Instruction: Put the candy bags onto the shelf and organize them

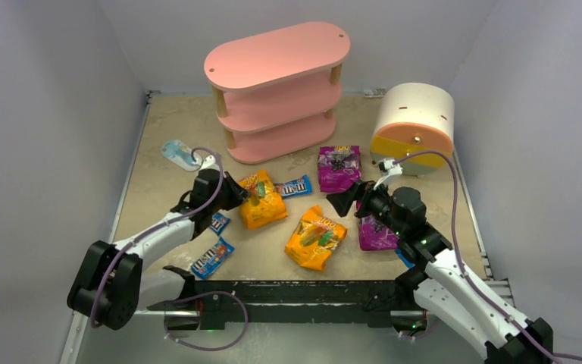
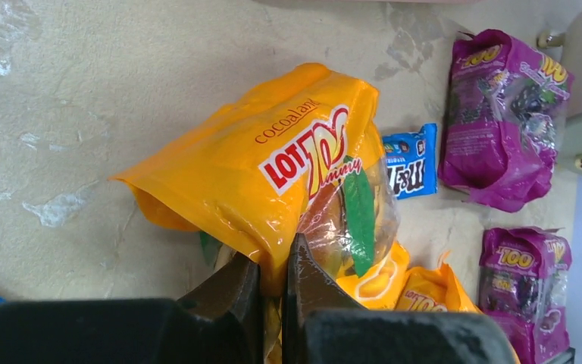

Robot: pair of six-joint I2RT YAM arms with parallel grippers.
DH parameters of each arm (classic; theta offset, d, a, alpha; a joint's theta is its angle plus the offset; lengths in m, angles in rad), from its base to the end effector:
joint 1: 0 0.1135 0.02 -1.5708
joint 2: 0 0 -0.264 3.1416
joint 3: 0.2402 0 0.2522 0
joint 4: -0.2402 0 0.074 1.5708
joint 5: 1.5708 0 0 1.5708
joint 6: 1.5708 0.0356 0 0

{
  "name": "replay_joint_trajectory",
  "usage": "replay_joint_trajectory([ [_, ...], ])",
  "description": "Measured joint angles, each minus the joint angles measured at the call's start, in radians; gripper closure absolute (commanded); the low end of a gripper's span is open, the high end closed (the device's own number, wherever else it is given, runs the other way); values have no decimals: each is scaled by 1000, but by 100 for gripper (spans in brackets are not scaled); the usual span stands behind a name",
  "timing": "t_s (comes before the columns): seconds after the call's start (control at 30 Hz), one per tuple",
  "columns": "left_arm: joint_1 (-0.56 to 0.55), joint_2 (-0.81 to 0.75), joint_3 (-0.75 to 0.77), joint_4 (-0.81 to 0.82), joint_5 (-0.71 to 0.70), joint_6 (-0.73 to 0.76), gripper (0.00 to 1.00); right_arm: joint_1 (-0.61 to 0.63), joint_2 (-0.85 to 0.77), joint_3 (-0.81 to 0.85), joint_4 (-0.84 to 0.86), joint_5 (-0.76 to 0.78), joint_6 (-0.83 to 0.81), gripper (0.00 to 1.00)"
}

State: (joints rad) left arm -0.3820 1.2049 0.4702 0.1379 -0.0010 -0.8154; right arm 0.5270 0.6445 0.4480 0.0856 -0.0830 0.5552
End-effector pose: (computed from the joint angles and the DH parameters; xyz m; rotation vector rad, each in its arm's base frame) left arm 0.2210 -0.0888 0.1787 -0.4842 2.1967 -0.6704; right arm 0.1452 0.0879 0.2710 -0.0405 1.7593 0.8731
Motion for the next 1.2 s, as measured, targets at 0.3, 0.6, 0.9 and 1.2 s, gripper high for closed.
replay_joint_trajectory([
  [0.3,1,-216,-46,13,164,30,100,0,171,0,191,-235,40,2],
  [0.6,0,-357,-51,216,343,-46,100,84,311,0,392,-342,74,2],
  [0.9,0,-425,-22,324,360,-159,100,172,410,44,533,-327,69,3],
  [1.2,0,-519,-22,415,352,-227,100,204,444,64,700,-271,90,5],
])
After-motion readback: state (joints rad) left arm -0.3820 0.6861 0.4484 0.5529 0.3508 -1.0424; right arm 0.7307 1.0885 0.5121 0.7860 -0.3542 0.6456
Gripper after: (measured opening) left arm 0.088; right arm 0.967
